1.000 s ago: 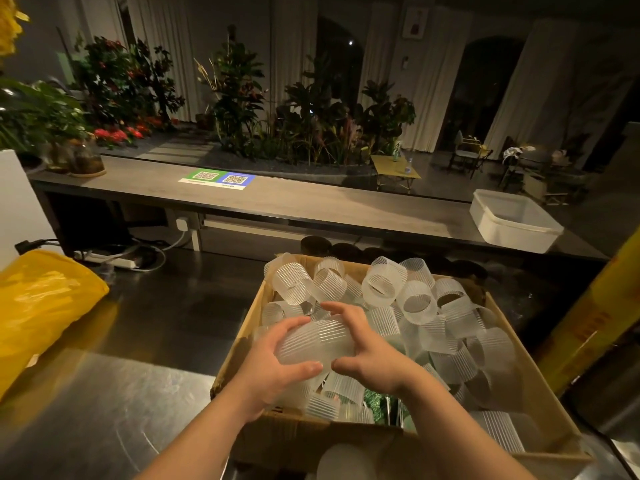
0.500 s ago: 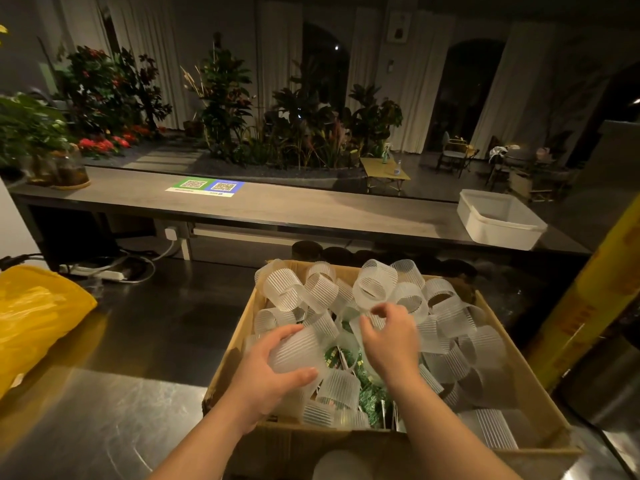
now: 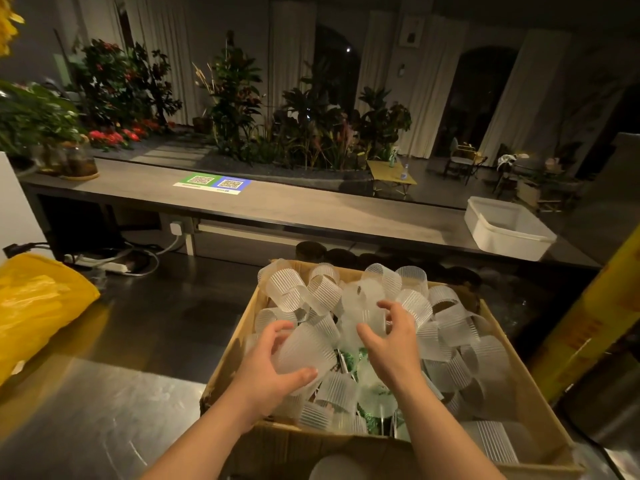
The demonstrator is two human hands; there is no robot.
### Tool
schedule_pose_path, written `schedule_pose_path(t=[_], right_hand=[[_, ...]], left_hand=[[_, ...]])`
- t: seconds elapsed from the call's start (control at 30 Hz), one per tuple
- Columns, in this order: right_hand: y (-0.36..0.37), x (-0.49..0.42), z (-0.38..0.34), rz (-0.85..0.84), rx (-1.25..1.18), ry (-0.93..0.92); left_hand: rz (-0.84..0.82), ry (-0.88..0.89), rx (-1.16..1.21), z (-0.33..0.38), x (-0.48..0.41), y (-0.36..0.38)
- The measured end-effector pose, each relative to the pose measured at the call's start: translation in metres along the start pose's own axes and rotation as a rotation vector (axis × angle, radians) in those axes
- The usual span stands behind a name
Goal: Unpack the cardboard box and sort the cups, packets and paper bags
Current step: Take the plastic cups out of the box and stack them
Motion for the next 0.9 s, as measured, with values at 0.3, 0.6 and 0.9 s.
schedule_pose_path(t=[0.3, 0.6, 0.9], right_hand=[[0.007, 0.034, -0.035, -0.171, -0.364, -0.103], [0.018, 0.050, -0.051, -0.454, 0.162, -0.359], [0.044, 0.064, -0.039, -0.613, 0.119, -0.273]], left_hand=[[-0.022, -0.033, -0.062, -0.010, -0.003, 0.004], [-0.010, -0.036, -0.216, -0.009, -0.003, 0.004], [0.046, 0.025, -0.200, -0.004, -0.001, 0.000]])
Point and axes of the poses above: each hand's wrist, its own x-axis away from the middle knuckle, its own y-axis out of the palm, z = x × y, the point moved 7 cm from there along -x, towards the middle knuckle, and after that the axes turned 5 degrees about z, right-handed, at the moved point
